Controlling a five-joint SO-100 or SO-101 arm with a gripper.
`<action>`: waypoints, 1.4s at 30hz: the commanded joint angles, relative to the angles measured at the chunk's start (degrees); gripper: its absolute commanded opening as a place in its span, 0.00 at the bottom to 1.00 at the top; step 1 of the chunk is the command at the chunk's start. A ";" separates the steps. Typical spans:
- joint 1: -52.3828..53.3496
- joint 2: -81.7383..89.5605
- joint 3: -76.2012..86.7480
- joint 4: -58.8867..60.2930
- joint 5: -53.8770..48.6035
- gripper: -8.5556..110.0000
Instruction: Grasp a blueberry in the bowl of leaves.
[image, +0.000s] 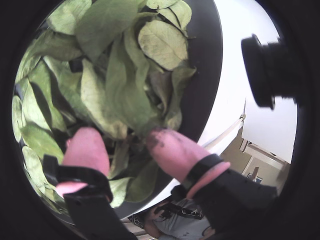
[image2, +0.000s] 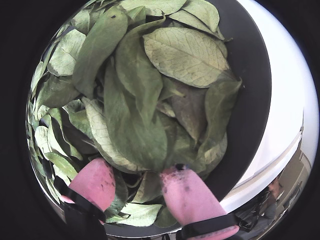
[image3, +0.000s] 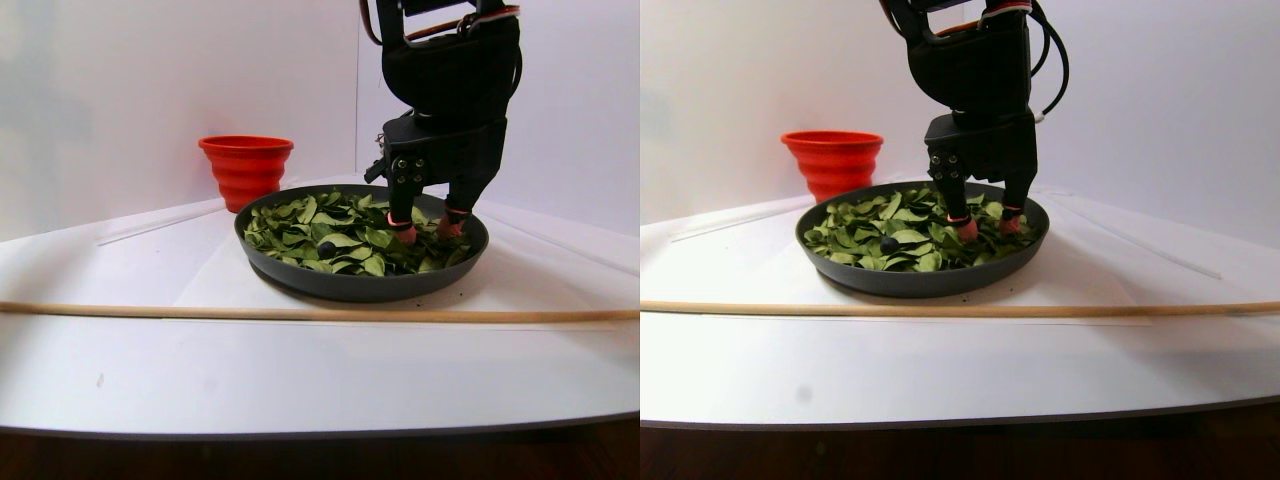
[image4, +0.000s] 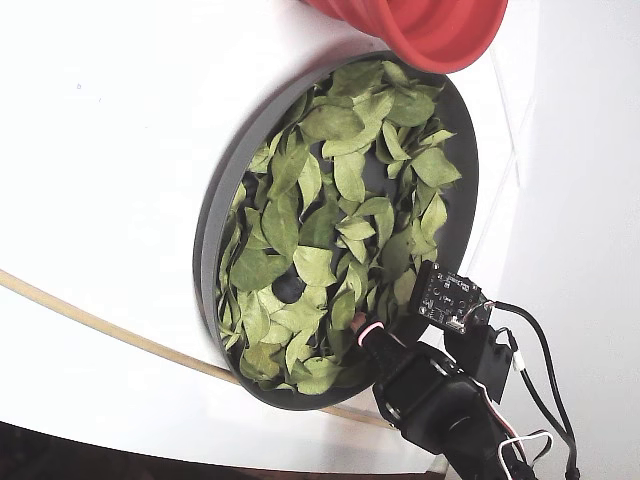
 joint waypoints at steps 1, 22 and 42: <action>0.44 1.23 -1.23 0.26 0.09 0.22; -0.35 5.10 -2.64 3.25 0.35 0.22; -2.11 9.23 -2.90 6.42 1.14 0.22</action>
